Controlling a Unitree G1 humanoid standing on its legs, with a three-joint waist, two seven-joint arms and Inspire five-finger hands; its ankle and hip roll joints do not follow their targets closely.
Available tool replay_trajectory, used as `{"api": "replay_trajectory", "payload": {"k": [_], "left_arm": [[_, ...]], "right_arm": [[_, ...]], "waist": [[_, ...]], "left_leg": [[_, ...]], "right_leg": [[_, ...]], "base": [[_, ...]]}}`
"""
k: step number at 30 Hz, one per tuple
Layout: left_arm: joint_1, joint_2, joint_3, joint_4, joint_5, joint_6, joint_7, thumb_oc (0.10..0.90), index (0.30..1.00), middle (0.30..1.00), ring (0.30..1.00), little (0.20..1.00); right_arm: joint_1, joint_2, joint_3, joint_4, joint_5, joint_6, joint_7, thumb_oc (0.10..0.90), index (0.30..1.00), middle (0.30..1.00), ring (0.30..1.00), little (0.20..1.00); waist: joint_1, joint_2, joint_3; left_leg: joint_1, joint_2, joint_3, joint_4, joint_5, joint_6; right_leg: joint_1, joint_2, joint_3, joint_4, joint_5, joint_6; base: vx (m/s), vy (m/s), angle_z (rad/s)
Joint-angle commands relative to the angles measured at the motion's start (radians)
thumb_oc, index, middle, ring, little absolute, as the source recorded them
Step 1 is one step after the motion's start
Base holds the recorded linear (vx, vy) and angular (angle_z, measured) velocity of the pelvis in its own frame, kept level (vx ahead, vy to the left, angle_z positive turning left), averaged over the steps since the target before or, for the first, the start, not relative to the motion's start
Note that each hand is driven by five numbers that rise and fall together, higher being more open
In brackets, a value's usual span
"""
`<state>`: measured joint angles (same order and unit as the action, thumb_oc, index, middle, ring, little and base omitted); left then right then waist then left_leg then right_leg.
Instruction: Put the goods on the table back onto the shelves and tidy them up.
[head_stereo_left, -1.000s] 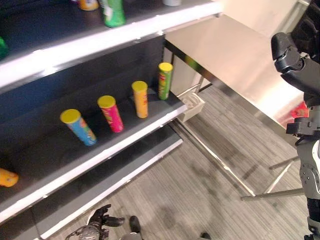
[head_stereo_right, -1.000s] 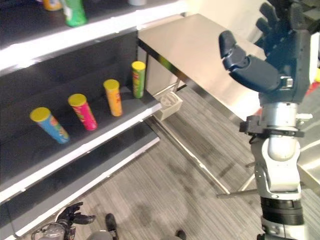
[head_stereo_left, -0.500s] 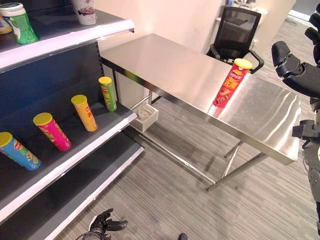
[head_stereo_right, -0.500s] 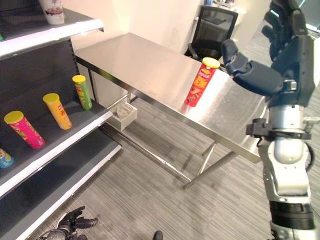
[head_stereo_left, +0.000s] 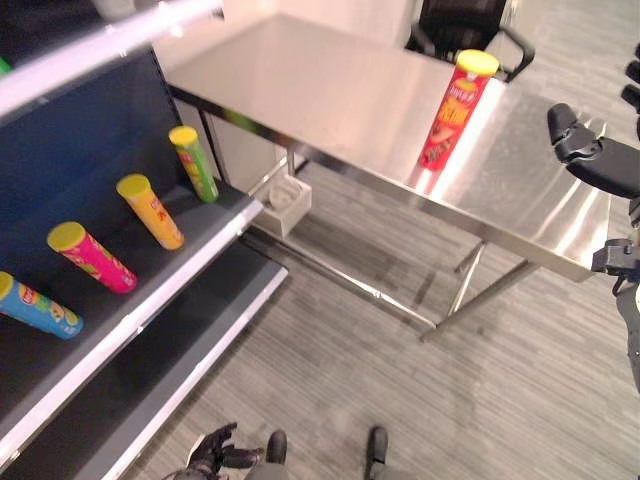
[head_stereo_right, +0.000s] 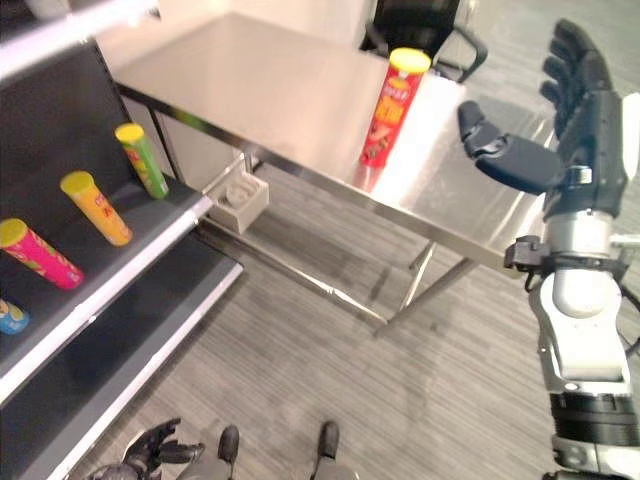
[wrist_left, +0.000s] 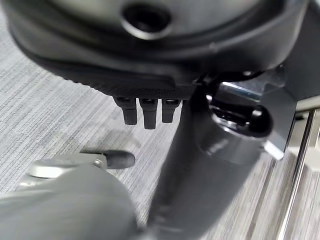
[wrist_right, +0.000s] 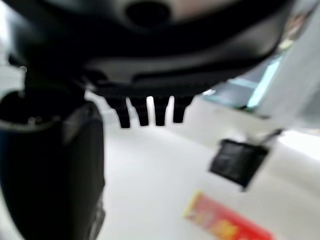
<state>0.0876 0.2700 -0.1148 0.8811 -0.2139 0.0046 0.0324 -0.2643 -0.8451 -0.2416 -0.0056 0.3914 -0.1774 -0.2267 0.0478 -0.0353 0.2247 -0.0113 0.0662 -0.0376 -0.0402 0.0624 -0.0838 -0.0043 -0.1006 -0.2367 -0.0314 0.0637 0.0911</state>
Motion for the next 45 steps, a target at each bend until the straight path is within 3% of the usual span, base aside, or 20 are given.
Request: {"api": "replay_trajectory", "payload": {"k": [1, 2, 3, 6, 14, 15, 16, 17, 19, 20, 26, 32, 34, 36, 38, 39, 41, 43, 45], "left_arm": [[-0.048, 0.033, -0.023, 0.015, 0.003, -0.04, 0.0, 0.8, 0.9, 0.9, 0.9, 0.9], [-0.059, 0.035, -0.026, 0.021, 0.007, -0.041, 0.004, 0.8, 0.9, 0.9, 0.9, 0.9], [-0.07, 0.043, -0.021, 0.02, -0.001, -0.04, 0.012, 0.8, 0.9, 0.9, 0.9, 0.9], [-0.089, 0.055, -0.008, 0.018, -0.011, -0.043, 0.019, 0.8, 0.9, 0.9, 0.9, 0.9], [-0.089, 0.055, -0.007, 0.018, -0.011, -0.043, 0.019, 0.8, 0.9, 0.9, 0.9, 0.9], [-0.081, 0.079, -0.004, -0.014, -0.017, -0.043, 0.019, 0.8, 0.9, 0.9, 0.9, 0.9], [-0.079, 0.079, -0.006, -0.011, -0.013, -0.044, 0.016, 0.8, 0.9, 0.9, 0.9, 0.9], [-0.079, 0.079, -0.005, -0.011, -0.013, -0.044, 0.016, 0.8, 0.9, 0.9, 0.9, 0.9], [-0.063, 0.078, 0.002, -0.01, 0.008, -0.036, 0.011, 0.8, 0.9, 0.9, 0.9, 0.9], [-0.057, 0.077, 0.006, -0.005, 0.007, -0.035, 0.015, 0.8, 0.9, 0.9, 0.9, 0.9], [-0.042, 0.055, 0.011, 0.004, -0.006, -0.028, 0.017, 0.8, 0.9, 0.9, 0.9, 0.9], [-0.018, 0.036, 0.012, -0.022, -0.038, -0.022, 0.015, 0.8, 0.9, 0.9, 0.9, 0.9], [-0.013, 0.042, 0.013, -0.034, -0.047, -0.022, 0.014, 0.8, 0.9, 0.9, 0.9, 0.9], [-0.021, 0.054, 0.01, -0.051, -0.053, -0.019, 0.014, 0.8, 0.9, 0.9, 0.9, 0.9], [-0.032, 0.064, 0.008, -0.068, -0.062, -0.018, 0.009, 0.8, 0.9, 0.9, 0.9, 0.9], [-0.033, 0.064, 0.008, -0.068, -0.062, -0.018, 0.009, 0.8, 0.9, 0.9, 0.9, 0.9], [-0.036, 0.06, 0.004, -0.08, -0.073, -0.014, 0.01, 0.8, 0.9, 0.9, 0.9, 0.9], [-0.04, 0.052, -0.022, -0.073, -0.06, -0.013, 0.008, 0.8, 0.9, 0.9, 0.9, 0.9], [-0.043, 0.053, -0.045, -0.07, -0.051, -0.018, -0.002, 0.8, 0.9, 0.9, 0.9, 0.9]], "right_arm": [[-0.121, -0.073, -0.091, -0.05, -0.057, -0.08, -0.059, 0.8, 0.9, 0.9, 0.9, 0.9], [-0.123, -0.07, -0.1, -0.052, -0.064, -0.088, -0.072, 0.8, 0.9, 0.9, 0.9, 0.9], [-0.143, -0.06, -0.089, -0.043, -0.073, -0.09, -0.088, 0.8, 0.9, 0.9, 0.9, 0.9], [-0.163, -0.048, -0.084, -0.054, -0.091, -0.086, -0.089, 0.8, 0.9, 0.9, 0.9, 0.9], [-0.164, -0.048, -0.084, -0.054, -0.091, -0.086, -0.089, 0.8, 0.9, 0.9, 0.9, 0.9], [-0.189, -0.033, -0.081, -0.054, -0.079, -0.09, -0.094, 0.8, 0.9, 0.9, 0.9, 0.9], [-0.204, -0.04, -0.068, -0.034, -0.067, -0.085, -0.091, 0.8, 0.9, 0.9, 0.9, 0.9], [-0.209, -0.042, -0.064, -0.03, -0.065, -0.087, -0.09, 0.8, 0.9, 0.9, 0.9, 0.9], [-0.191, -0.053, -0.06, -0.053, -0.073, -0.081, -0.097, 0.8, 0.9, 0.9, 0.9, 0.9], [-0.191, -0.047, -0.06, -0.067, -0.069, -0.08, -0.09, 0.8, 0.9, 0.9, 0.9, 0.9], [-0.209, -0.07, -0.042, -0.077, -0.045, -0.077, -0.069, 0.8, 0.9, 0.9, 0.9, 0.9], [-0.212, -0.091, -0.03, -0.084, 0.007, -0.081, -0.044, 0.8, 0.9, 0.9, 0.9, 0.9], [-0.223, -0.096, -0.02, -0.077, 0.023, -0.088, -0.042, 0.8, 0.9, 0.9, 0.9, 0.9], [-0.223, -0.11, -0.028, -0.068, 0.05, -0.1, -0.043, 0.8, 0.9, 0.9, 0.9, 0.9], [-0.224, -0.122, -0.036, -0.057, 0.065, -0.102, -0.045, 0.8, 0.9, 0.9, 0.9, 0.9], [-0.224, -0.122, -0.037, -0.057, 0.065, -0.102, -0.045, 0.8, 0.9, 0.9, 0.9, 0.9], [-0.212, -0.122, -0.046, -0.046, 0.065, -0.085, -0.047, 0.8, 0.9, 0.9, 0.9, 0.9], [-0.218, -0.12, -0.029, -0.037, 0.068, -0.085, -0.043, 0.8, 0.9, 0.9, 0.9, 0.9], [-0.234, -0.102, -0.001, -0.027, 0.056, -0.065, -0.029, 0.8, 0.9, 0.9, 0.9, 0.9]], "waist": [[-0.005, 0.0, -0.084], [-0.007, -0.01, -0.09], [-0.008, -0.009, -0.08], [-0.021, -0.004, -0.045], [-0.02, -0.006, -0.046], [-0.012, 0.004, -0.029], [-0.008, -0.013, -0.036], [-0.009, -0.01, -0.038], [-0.021, -0.047, -0.038], [-0.012, -0.066, -0.051], [-0.005, -0.062, -0.088], [0.012, -0.036, -0.108], [0.026, -0.038, -0.094], [0.036, -0.041, -0.06], [0.051, -0.07, -0.015], [0.05, -0.07, -0.015], [0.044, -0.063, -0.017], [0.062, -0.05, -0.031], [0.042, -0.035, -0.058]], "left_leg": [[-0.042, -0.107, 0.043, -0.04, 0.022, 0.028], [-0.021, -0.111, 0.066, -0.035, 0.0, 0.042], [0.004, -0.105, 0.09, -0.029, -0.023, 0.073], [0.06, -0.093, 0.115, -0.033, -0.05, 0.098], [0.06, -0.095, 0.117, -0.033, -0.05, 0.098], [0.111, -0.077, 0.124, -0.043, -0.088, 0.104], [0.126, -0.078, 0.112, -0.047, -0.115, 0.09], [0.123, -0.075, 0.113, -0.047, -0.112, 0.09], [0.177, -0.064, 0.07, -0.047, -0.146, 0.061], [0.197, -0.056, 0.058, -0.047, -0.168, 0.052], [0.201, -0.013, 0.033, -0.047, -0.169, 0.026], [0.198, 0.085, 0.012, -0.033, -0.145, -0.027], [0.165, 0.1, -0.001, 0.059, -0.118, -0.047], [0.087, 0.121, -0.019, 0.233, -0.044, -0.083], [-0.003, 0.094, -0.06, 0.391, -0.013, -0.064], [-0.006, 0.094, -0.063, 0.396, -0.015, -0.064], [-0.033, 0.071, -0.024, 0.247, -0.083, -0.038], [-0.066, 0.026, -0.059, 0.084, -0.034, -0.028], [-0.042, 0.01, -0.05, 0.035, -0.039, -0.025]], "right_leg": [[0.161, 0.057, 0.016, -0.056, -0.15, 0.03], [0.178, 0.035, 0.019, -0.04, -0.157, 0.042], [0.126, 0.01, 0.013, 0.114, -0.171, 0.058], [0.0, -0.026, 0.019, 0.371, -0.143, 0.108], [-0.004, -0.028, 0.022, 0.378, -0.146, 0.109], [-0.065, -0.123, -0.026, 0.384, -0.104, 0.087], [-0.063, -0.136, -0.007, 0.175, -0.051, 0.102], [-0.049, -0.128, -0.011, 0.137, -0.026, 0.102], [-0.102, -0.129, 0.074, -0.046, 0.11, 0.157], [-0.078, -0.122, 0.063, -0.056, 0.123, 0.158], [-0.036, -0.097, 0.012, -0.056, 0.089, 0.141], [0.02, -0.032, -0.048, -0.056, -0.01, 0.091], [0.042, -0.013, -0.052, -0.056, -0.031, 0.072], [0.086, 0.013, -0.071, -0.056, -0.062, 0.04], [0.111, 0.004, -0.09, -0.056, -0.071, 0.023], [0.11, 0.004, -0.092, -0.056, -0.071, 0.024], [0.114, -0.003, -0.106, -0.056, -0.085, 0.046], [0.105, -0.003, -0.089, -0.056, -0.08, 0.06], [0.108, -0.019, -0.066, -0.056, -0.083, 0.069]], "base": [[0.39, 0.237, -0.46], [0.32, 0.272, -0.43], [0.19, 0.214, -0.48], [0.09, 0.143, -0.46], [0.03, 0.015, -0.09], [0.39, -0.037, -0.03], [0.38, -0.031, -0.29], [0.29, -0.182, -0.25], [0.52, -0.289, -0.09], [0.53, -0.317, 0.3], [0.17, -0.181, 0.43], [0.13, -0.222, 0.15], [0.06, -0.193, 0.12], [0.0, -0.23, 0.22], [-0.05, -0.186, 0.4], [0.0, -0.086, 0.42], [0.07, 0.021, 0.36], [0.14, 0.089, 0.22], [0.17, 0.221, -0.38]]}}
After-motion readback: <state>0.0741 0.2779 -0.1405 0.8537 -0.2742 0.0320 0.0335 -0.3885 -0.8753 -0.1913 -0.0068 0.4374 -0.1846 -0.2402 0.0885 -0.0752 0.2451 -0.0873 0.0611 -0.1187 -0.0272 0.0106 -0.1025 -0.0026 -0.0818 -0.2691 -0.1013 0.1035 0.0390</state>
